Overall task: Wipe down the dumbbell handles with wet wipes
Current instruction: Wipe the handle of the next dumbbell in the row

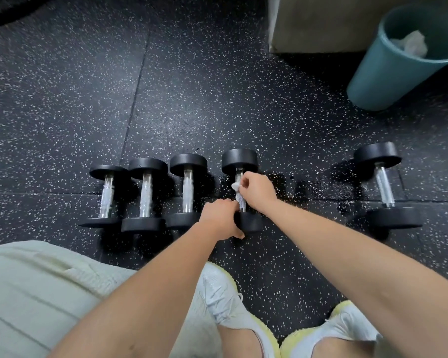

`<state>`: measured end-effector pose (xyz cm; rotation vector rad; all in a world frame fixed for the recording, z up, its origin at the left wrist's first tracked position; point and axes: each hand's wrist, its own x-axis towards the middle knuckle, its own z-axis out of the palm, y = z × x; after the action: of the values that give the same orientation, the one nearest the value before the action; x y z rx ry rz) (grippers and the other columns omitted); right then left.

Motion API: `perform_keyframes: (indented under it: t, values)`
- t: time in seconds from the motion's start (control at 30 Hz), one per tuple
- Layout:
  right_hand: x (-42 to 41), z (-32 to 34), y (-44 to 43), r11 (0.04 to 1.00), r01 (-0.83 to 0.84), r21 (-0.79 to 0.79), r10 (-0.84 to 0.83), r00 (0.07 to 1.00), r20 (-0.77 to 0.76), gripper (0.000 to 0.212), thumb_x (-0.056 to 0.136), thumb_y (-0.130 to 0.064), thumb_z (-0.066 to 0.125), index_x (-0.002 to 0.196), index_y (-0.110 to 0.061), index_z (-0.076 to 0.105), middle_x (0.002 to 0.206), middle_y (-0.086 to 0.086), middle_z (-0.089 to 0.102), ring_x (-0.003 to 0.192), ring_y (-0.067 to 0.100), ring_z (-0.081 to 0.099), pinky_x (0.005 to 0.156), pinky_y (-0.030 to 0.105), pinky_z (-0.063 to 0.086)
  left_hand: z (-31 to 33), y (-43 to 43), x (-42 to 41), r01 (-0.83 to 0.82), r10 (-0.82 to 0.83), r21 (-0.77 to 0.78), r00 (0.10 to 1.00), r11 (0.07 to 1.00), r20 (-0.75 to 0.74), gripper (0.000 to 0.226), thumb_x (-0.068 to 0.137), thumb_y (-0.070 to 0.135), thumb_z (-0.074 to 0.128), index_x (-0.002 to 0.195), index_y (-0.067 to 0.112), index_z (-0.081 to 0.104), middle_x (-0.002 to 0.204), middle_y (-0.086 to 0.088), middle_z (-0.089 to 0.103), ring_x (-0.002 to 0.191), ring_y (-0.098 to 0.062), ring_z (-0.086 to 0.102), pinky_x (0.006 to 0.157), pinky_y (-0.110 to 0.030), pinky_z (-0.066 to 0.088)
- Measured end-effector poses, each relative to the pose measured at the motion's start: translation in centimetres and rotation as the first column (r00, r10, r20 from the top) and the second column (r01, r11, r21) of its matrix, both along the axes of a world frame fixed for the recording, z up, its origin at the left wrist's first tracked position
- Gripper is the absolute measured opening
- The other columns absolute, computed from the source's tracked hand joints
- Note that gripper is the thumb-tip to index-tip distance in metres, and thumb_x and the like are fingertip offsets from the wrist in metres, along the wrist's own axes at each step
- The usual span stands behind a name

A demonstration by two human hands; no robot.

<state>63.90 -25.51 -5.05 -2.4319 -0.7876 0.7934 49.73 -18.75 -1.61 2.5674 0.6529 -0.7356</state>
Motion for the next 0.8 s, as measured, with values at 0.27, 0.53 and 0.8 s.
perform_keyframes:
  t: [0.27, 0.53, 0.8]
  values:
    - [1.5, 0.3, -2.6, 0.988, -0.152, 0.0, 0.15, 0.972, -0.181, 0.013, 0.085, -0.032, 0.076, 0.081, -0.021, 0.069, 0.081, -0.005, 0.07, 0.072, 0.015, 0.064, 0.06, 0.028, 0.05, -0.5, 0.6, -0.7, 0.063, -0.062, 0.052, 0.998, 0.997, -0.006, 0.054, 0.064, 0.052, 0.081, 0.107, 0.031, 0.055, 0.095, 0.012, 0.065, 0.098, -0.019, 0.064, 0.117, -0.048, 0.028]
    - [-0.1, -0.6, 0.2, 0.996, 0.055, 0.064, -0.048, 0.993, -0.109, 0.019, 0.085, -0.038, 0.076, 0.08, -0.023, 0.066, 0.085, -0.009, 0.066, 0.079, 0.011, 0.06, 0.068, 0.029, 0.048, -0.4, 0.9, -1.2, 0.084, -0.083, 0.089, 0.996, 0.993, -0.012, 0.051, 0.07, 0.049, 0.081, 0.102, 0.025, 0.049, 0.092, 0.01, 0.066, 0.095, -0.02, 0.065, 0.124, -0.048, 0.021]
    - [0.4, -0.2, -1.5, 0.982, -0.189, 0.003, 0.187, 0.967, -0.175, 0.012, 0.084, -0.031, 0.075, 0.081, -0.021, 0.069, 0.08, -0.005, 0.071, 0.074, 0.016, 0.065, 0.069, 0.034, 0.055, -1.0, 1.4, -2.1, 0.106, -0.104, 0.111, 0.994, 0.988, -0.028, 0.056, 0.072, 0.047, 0.08, 0.105, 0.022, 0.042, 0.09, 0.008, 0.061, 0.095, -0.022, 0.066, 0.125, -0.048, 0.019]
